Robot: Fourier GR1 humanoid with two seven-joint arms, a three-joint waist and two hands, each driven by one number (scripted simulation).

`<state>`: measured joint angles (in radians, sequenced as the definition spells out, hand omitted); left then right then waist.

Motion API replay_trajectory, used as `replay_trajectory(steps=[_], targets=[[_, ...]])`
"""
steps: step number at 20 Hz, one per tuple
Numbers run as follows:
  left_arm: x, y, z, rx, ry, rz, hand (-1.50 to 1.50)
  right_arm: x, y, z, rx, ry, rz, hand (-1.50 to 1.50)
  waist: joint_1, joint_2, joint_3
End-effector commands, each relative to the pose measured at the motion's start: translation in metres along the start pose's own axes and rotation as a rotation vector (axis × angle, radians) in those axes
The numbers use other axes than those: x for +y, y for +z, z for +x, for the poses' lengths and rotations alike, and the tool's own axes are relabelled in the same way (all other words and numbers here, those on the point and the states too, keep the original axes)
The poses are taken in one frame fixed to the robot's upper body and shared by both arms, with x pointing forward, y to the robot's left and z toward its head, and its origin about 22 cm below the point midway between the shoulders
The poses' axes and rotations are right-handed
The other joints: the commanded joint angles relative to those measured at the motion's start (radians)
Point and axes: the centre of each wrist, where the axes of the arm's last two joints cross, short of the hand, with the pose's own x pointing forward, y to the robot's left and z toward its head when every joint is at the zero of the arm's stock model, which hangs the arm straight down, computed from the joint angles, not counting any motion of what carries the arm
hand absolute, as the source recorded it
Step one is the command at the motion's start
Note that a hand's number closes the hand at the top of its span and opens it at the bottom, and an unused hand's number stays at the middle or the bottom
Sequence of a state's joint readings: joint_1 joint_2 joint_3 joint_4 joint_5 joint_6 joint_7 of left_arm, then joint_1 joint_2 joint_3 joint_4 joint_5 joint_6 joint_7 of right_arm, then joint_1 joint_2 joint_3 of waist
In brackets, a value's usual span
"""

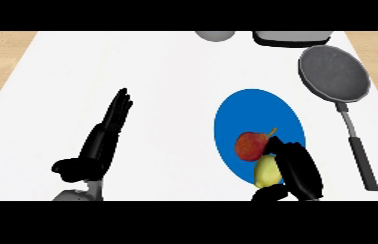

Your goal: Pick the lemon from the plate and place it in the pan

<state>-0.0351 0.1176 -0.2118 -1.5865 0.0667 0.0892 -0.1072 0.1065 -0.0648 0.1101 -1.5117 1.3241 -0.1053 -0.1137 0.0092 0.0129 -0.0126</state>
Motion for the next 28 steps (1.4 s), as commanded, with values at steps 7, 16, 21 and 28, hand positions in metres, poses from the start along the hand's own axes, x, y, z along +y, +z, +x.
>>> replay_trajectory(steps=[7,16,21,28], targets=[[-0.006,-0.005,0.0,-0.01,0.01,-0.02,0.0,-0.121,-0.12,0.063,0.488,-0.13,-0.402,1.5,0.046,-0.007,0.011],[-0.001,-0.015,0.004,0.005,-0.008,0.0,0.0,-0.146,-0.18,0.075,0.657,-0.33,-0.565,1.5,0.013,-0.007,0.013],[0.01,-0.004,-0.005,0.005,-0.002,-0.007,0.0,-0.127,-0.19,0.021,0.715,-0.396,-0.662,1.5,0.009,-0.007,0.013],[0.007,0.001,-0.001,0.003,0.002,0.015,0.0,-0.12,-0.17,-0.081,0.788,-0.196,-0.773,1.5,0.014,-0.004,0.014]])
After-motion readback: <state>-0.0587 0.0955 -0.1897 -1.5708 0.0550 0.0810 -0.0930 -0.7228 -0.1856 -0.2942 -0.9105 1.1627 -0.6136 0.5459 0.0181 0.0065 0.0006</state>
